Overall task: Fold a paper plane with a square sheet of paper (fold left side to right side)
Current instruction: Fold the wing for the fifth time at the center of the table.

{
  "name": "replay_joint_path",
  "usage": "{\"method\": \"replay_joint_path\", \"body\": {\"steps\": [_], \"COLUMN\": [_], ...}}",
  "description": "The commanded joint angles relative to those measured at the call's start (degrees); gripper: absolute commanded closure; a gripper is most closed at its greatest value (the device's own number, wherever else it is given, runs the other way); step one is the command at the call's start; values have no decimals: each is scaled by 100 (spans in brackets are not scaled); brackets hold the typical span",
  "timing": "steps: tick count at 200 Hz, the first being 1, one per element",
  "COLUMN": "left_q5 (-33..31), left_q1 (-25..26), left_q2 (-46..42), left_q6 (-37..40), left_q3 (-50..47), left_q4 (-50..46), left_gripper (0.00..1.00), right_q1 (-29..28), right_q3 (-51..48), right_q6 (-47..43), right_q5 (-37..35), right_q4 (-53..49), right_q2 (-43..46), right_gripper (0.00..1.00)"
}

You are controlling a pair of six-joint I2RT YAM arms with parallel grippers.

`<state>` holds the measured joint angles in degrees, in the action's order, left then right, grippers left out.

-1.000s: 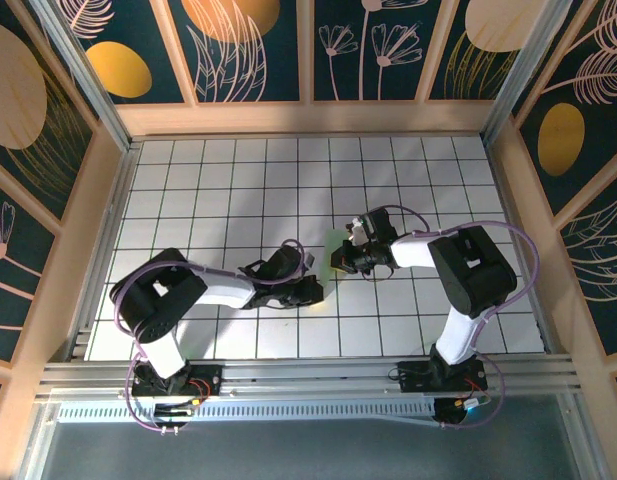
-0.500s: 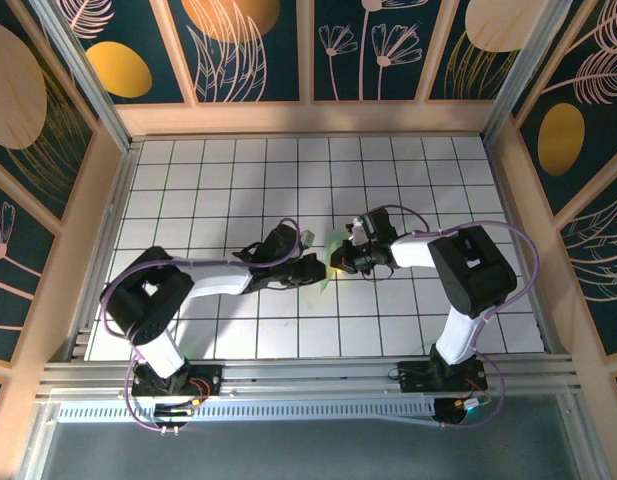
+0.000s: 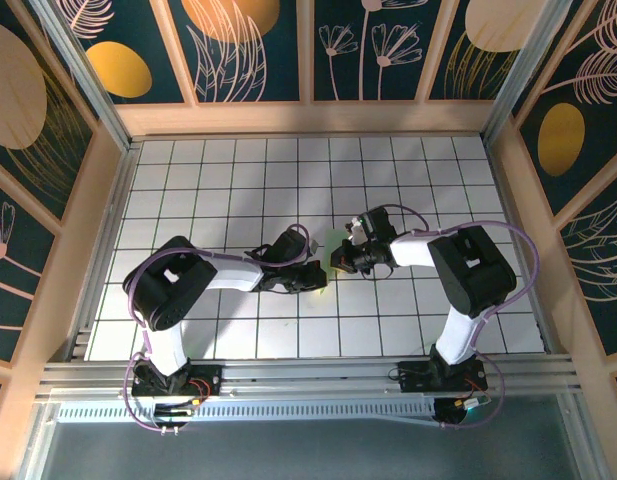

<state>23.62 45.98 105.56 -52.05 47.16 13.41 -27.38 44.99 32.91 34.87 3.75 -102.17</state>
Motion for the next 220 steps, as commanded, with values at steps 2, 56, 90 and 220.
{"method": "replay_joint_path", "body": {"steps": [2,56,90,220], "left_q5": [-205,-348,-357,0], "left_q1": [21,89,103,-23], "left_q2": [210,222,204,-85], "left_q6": [171,182,185,179], "left_q3": [-24,-93,-101,406], "left_q4": [-456,-559,-559,-245], "left_gripper": [100,100,100,100], "right_q1": [-47,189,336,435], "right_q3": [142,505,586,370], "right_q6": [-119,-202,-232,-328], "right_q5": [-641,-575,-442,-554], "right_q4": [-748,-714,-529,-561], "right_q2": [-108,72,-84,-543], "right_gripper": [100,100,100,100]}}
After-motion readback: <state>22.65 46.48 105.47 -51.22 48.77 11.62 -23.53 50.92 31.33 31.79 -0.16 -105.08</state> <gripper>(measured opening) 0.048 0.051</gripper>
